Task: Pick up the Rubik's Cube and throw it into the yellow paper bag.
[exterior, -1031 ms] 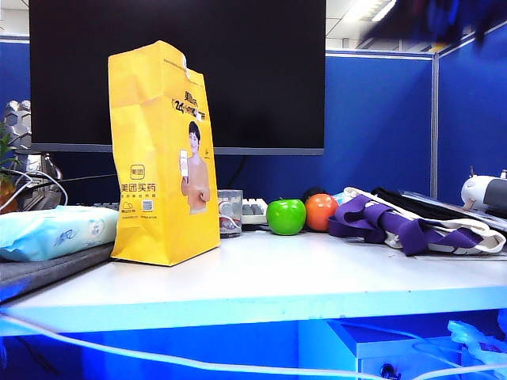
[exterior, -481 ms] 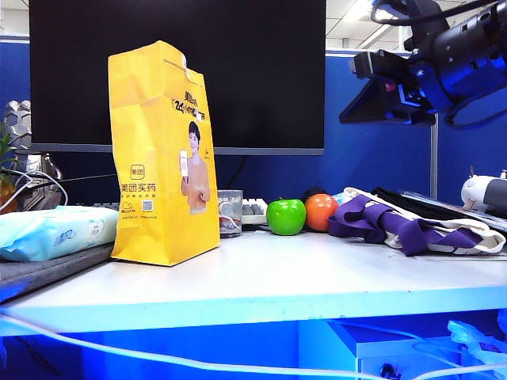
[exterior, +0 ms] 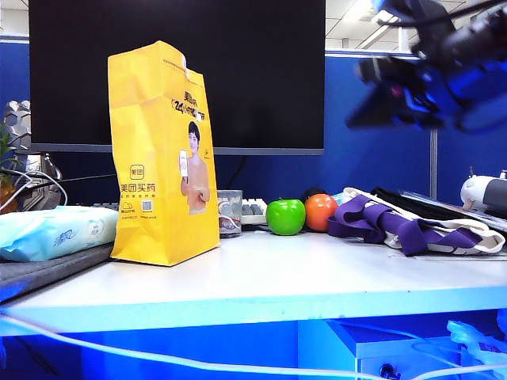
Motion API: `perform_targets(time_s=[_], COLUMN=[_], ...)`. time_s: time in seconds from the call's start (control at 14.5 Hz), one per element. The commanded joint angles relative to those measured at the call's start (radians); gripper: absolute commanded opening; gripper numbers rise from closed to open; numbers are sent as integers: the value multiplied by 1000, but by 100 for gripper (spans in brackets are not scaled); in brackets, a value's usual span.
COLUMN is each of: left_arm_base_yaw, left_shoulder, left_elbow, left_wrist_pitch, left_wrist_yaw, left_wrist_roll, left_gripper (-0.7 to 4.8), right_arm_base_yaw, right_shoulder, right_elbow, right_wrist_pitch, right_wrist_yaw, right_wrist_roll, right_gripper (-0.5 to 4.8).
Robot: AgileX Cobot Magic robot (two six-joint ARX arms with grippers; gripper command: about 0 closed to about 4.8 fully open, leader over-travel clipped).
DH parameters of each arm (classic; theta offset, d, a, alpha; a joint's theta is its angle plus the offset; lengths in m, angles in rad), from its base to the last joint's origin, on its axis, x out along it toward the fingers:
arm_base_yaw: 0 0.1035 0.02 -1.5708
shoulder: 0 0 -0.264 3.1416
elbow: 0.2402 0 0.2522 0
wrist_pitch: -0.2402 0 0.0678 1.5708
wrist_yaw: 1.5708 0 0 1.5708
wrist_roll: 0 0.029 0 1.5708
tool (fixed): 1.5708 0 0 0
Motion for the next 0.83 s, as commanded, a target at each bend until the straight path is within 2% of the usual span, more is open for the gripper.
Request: perform_targets(time_s=[0.07,0.21,0.34,0.62,0.83], left_arm_base_yaw=[0,2,27,36,36], left_shoulder=[-55,-53,-53,-53,-53], left_elbow=[1,1,1,-20,-44], left_wrist_pitch=[-6,1,1,2,2], left_wrist_yaw=[-3,-2,-3,-3,-3], left_wrist_roll=[-6,-6,-6,-6,-6], left_gripper=[244,244,244,244,244], right_arm_base_yaw=[0,0,-7,-146,-177], right_shoulder=[-211,-401,-594,-787,-885], right_elbow=[4,4,4,3,1], right_wrist_pitch=[-319,-520,-627,-632,-636], right_wrist_yaw=[-25,-24,-45,-60,-56], right_wrist_roll=[4,4,4,4,4], right_gripper=[-6,-6,-6,-6,-6])
